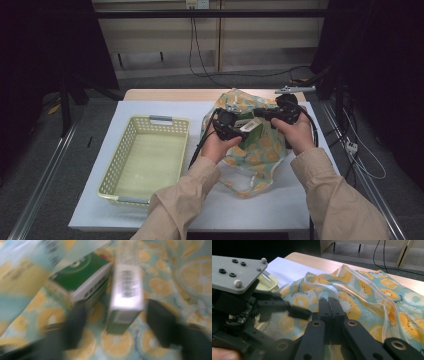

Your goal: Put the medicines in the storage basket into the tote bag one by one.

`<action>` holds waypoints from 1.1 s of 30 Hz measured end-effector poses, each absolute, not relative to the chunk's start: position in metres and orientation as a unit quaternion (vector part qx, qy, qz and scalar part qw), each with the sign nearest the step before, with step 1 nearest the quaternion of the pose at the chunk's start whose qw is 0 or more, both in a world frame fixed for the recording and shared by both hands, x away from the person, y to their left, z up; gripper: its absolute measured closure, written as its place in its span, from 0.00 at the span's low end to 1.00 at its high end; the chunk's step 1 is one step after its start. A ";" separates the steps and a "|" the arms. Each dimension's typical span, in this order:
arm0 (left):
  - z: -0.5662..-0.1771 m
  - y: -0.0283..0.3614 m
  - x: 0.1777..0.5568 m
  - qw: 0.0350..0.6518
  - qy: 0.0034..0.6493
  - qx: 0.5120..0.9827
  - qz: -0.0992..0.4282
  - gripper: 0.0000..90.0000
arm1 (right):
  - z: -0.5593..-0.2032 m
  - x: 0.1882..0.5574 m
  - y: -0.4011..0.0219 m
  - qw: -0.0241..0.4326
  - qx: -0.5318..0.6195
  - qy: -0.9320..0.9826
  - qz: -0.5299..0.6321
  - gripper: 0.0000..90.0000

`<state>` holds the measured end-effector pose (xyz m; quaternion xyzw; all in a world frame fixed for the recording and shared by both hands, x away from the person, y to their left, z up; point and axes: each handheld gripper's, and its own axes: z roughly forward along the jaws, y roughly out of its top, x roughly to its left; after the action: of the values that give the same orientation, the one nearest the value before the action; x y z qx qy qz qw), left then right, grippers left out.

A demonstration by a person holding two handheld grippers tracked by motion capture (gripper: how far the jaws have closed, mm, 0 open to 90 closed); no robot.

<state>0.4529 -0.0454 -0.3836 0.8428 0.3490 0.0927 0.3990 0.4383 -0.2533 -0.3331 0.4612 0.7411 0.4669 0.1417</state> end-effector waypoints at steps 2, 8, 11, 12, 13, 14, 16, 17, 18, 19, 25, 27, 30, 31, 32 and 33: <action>-0.379 -0.037 0.449 0.396 0.342 0.846 0.097 0.31 | -0.333 0.438 -0.253 0.142 0.461 0.741 0.466 1.00; -0.374 -0.021 0.422 0.389 0.307 0.865 0.075 0.23 | -0.337 0.436 -0.254 0.139 0.461 0.740 0.470 1.00; -0.378 -0.021 0.410 0.388 0.294 0.871 0.065 0.22 | -0.340 0.436 -0.253 0.138 0.464 0.739 0.468 1.00; -0.381 -0.021 0.406 0.393 0.289 0.871 0.061 0.21 | -0.341 0.435 -0.252 0.137 0.464 0.740 0.468 1.00; -0.383 -0.021 0.402 0.391 0.284 0.874 0.060 0.21 | -0.342 0.435 -0.252 0.137 0.464 0.739 0.468 1.00; -0.388 -0.023 0.398 0.391 0.276 0.876 0.057 0.21 | -0.342 0.434 -0.251 0.135 0.465 0.741 0.466 1.00; -0.394 -0.023 0.394 0.389 0.269 0.880 0.055 0.21 | -0.342 0.435 -0.251 0.137 0.466 0.741 0.465 1.00; -0.397 -0.023 0.393 0.387 0.269 0.880 0.053 0.21 | -0.342 0.435 -0.251 0.137 0.465 0.740 0.465 1.00; -0.401 -0.023 0.392 0.386 0.271 0.880 0.052 0.21 | -0.342 0.435 -0.251 0.137 0.465 0.741 0.465 1.00; -0.405 -0.023 0.391 0.392 0.268 0.879 0.044 0.21 | -0.342 0.435 -0.250 0.139 0.464 0.741 0.465 1.00; -0.423 -0.025 0.390 0.379 0.262 0.887 0.038 0.21 | -0.343 0.437 -0.251 0.137 0.466 0.741 0.463 1.00; -0.427 -0.026 0.390 0.373 0.255 0.891 0.038 0.21 | -0.344 0.438 -0.251 0.138 0.466 0.741 0.464 1.00; -0.431 -0.029 0.391 0.366 0.248 0.896 0.045 0.21 | -0.344 0.439 -0.251 0.137 0.466 0.741 0.463 1.00; -0.433 -0.030 0.390 0.365 0.252 0.895 0.046 0.21 | -0.344 0.439 -0.251 0.137 0.467 0.741 0.463 1.00; -0.433 -0.031 0.391 0.361 0.248 0.898 0.048 0.21 | -0.344 0.439 -0.251 0.136 0.467 0.741 0.463 1.00; -0.435 -0.032 0.391 0.360 0.244 0.899 0.049 0.21 | -0.344 0.439 -0.251 0.136 0.467 0.741 0.463 1.00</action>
<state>0.3907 -0.0321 -0.4345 0.8993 0.2436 0.0492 0.3599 0.4392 -0.2508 -0.3441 0.4671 0.7411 0.4627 0.1356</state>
